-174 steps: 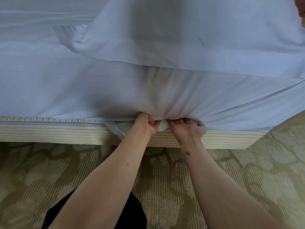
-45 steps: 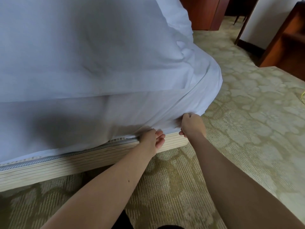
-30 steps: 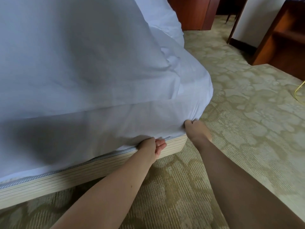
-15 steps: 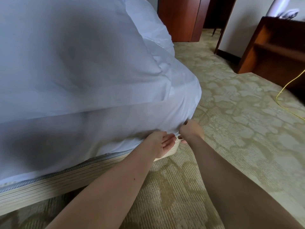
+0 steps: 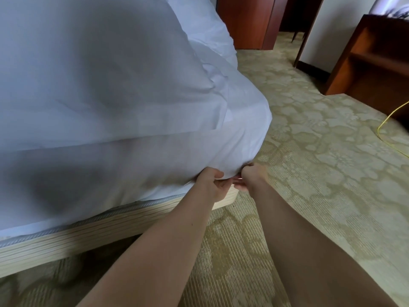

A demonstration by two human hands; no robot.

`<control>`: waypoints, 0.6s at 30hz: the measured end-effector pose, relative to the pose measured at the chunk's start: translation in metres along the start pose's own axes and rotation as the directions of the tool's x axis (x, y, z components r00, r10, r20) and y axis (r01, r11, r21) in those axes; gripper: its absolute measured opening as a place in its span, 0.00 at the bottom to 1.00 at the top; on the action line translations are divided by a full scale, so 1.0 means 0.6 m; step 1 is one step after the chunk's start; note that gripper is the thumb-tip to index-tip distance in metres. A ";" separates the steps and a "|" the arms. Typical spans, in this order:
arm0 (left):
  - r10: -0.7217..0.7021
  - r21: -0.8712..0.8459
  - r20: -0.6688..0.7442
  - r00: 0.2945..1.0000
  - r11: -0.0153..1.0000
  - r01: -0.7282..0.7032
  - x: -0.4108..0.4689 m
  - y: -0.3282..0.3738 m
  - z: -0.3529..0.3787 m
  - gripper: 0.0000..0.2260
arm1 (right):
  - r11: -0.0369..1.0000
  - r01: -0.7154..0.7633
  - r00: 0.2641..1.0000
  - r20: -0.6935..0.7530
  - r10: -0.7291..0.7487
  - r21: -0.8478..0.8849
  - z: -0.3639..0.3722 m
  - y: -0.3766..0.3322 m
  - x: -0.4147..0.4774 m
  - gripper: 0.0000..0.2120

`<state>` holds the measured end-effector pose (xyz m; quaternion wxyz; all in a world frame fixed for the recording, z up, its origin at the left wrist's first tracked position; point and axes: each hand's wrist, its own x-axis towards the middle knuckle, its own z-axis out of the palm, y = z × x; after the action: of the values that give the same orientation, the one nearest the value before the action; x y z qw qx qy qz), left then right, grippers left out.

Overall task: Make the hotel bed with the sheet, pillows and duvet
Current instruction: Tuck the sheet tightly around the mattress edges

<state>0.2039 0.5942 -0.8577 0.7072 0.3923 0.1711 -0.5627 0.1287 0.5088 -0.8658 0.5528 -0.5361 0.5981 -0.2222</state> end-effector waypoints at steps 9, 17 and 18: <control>0.085 0.156 -0.179 0.980 0.986 -0.057 -0.088 0.078 -0.153 0.09 | 0.715 -0.299 0.954 0.210 0.214 0.632 0.129 0.030 -0.102 0.14; 0.172 -0.170 -0.370 0.913 0.953 -0.249 -0.155 0.208 -0.268 0.09 | 0.569 -0.412 0.910 0.350 0.221 0.712 0.271 -0.006 -0.204 0.22; 0.164 -0.205 -0.360 0.919 0.946 -0.249 -0.149 0.214 -0.274 0.09 | 0.561 -0.416 0.906 0.380 0.187 0.716 0.269 -0.006 -0.197 0.25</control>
<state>0.3288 0.7841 -0.8541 0.7663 0.4079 0.3157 -0.3830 0.2532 0.6653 -0.8598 0.8335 -0.1535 0.4455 -0.2886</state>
